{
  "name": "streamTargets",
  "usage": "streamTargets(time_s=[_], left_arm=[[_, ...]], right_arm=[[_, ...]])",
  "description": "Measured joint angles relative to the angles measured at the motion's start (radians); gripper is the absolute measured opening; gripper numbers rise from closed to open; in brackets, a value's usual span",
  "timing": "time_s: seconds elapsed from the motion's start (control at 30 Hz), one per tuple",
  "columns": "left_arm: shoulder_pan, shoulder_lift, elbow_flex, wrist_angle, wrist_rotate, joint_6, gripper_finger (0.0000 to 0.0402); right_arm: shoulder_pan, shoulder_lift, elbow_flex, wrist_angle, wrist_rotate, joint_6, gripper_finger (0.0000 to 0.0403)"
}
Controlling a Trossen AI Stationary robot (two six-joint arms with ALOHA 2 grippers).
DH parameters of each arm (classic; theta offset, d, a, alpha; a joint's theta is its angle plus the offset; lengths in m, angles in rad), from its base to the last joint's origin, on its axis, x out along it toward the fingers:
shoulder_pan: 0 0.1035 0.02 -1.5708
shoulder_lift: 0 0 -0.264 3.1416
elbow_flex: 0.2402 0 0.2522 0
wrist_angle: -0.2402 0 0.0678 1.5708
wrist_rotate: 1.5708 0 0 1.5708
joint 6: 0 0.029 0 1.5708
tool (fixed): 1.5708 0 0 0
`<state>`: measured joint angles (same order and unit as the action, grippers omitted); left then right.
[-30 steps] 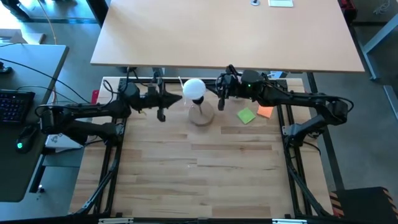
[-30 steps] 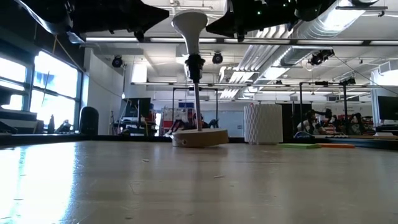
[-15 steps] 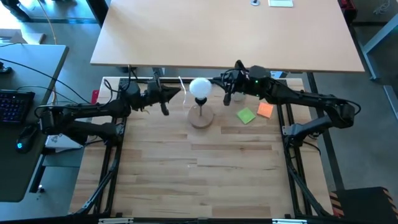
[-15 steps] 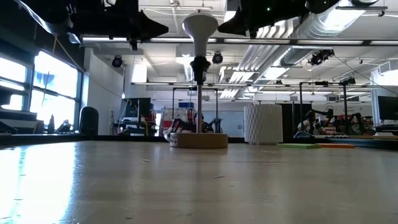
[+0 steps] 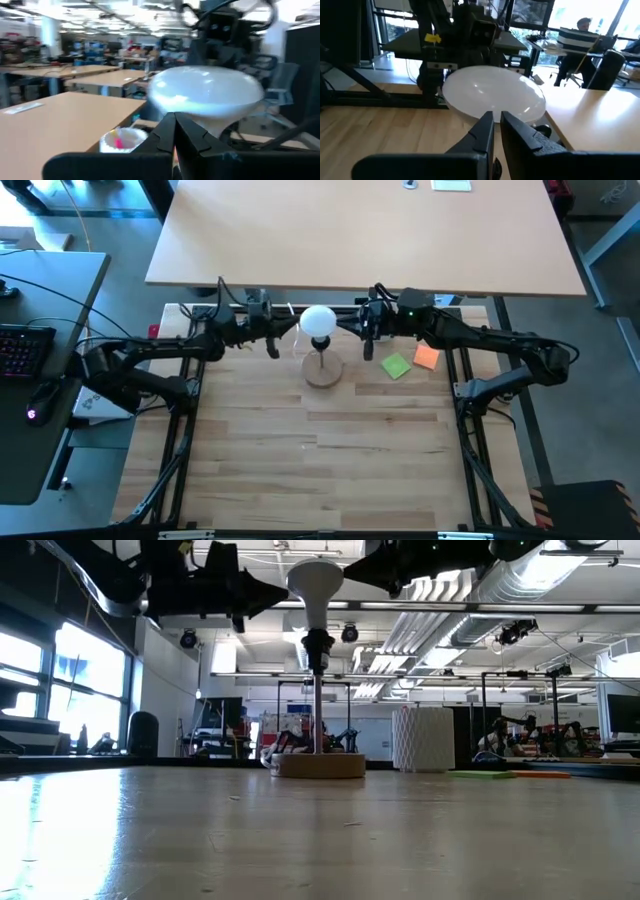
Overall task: Screw lightbulb
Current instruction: Remove the white lightbulb from the brown lamp
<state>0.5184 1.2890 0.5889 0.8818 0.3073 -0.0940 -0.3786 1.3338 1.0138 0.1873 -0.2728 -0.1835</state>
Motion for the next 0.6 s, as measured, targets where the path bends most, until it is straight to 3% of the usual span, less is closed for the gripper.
streamTargets(time_s=[0.53, 0.6], left_arm=[[-0.099, -0.004, 0.042, -0.022, 0.035, 0.001, 0.0], [-0.105, -0.006, 0.042, -0.031, 0.034, 0.002, 0.0]], right_arm=[[-0.068, 0.003, -0.002, -0.015, 0.117, 0.027, 0.003], [-0.075, 0.002, -0.002, -0.004, 0.176, 0.026, 0.003]])
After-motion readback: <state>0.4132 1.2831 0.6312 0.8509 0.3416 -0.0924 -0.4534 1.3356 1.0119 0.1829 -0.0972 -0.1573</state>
